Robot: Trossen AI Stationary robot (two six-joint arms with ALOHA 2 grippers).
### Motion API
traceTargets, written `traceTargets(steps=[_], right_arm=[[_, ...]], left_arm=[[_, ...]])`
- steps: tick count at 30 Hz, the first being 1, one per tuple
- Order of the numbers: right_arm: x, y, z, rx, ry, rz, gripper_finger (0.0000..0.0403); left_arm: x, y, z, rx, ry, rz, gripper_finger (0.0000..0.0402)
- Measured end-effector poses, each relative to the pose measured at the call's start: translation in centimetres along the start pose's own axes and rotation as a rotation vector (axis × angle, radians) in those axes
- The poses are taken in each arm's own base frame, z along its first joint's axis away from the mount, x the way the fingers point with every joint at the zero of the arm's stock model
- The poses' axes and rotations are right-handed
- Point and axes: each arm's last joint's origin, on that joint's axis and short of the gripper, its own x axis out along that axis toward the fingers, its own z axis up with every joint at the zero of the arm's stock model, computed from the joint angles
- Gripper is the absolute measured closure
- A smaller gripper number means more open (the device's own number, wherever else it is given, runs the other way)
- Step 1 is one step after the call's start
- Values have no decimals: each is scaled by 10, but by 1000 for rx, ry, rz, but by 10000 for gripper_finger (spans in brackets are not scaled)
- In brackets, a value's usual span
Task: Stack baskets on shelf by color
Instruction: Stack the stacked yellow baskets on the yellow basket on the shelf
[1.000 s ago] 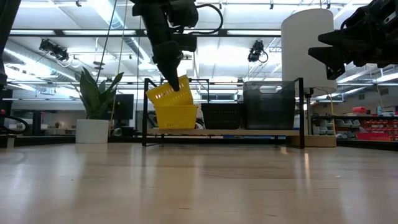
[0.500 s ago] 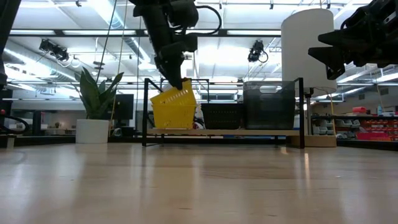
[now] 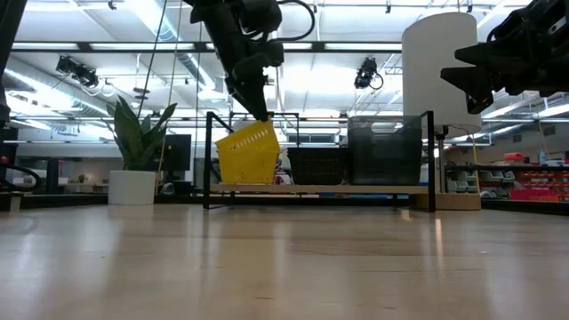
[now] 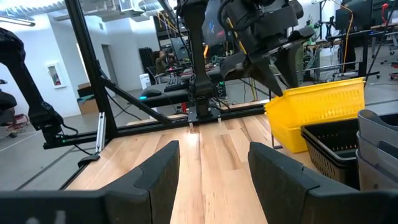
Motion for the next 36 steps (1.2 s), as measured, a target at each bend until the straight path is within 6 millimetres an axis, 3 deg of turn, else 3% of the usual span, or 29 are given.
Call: traceTargets(steps=[7,16,19,24,31,36], right_arm=[[0,0,0,0,0,0,206],[0,0,0,0,0,0,206],[0,0,0,0,0,0,206],[0,0,0,0,1,0,206],[0,0,0,0,0,0,206],[0,0,0,0,0,0,206]], left_arm=[[1,-6,-2,-6,24,-18,240],[2,-10,-7,25,81,9,210],[16,-13,-11,36,142,4,211],[28,-17,-13,76,184,30,255],[27,-21,-14,109,235,52,382],[20,-20,-12,113,254,52,380]])
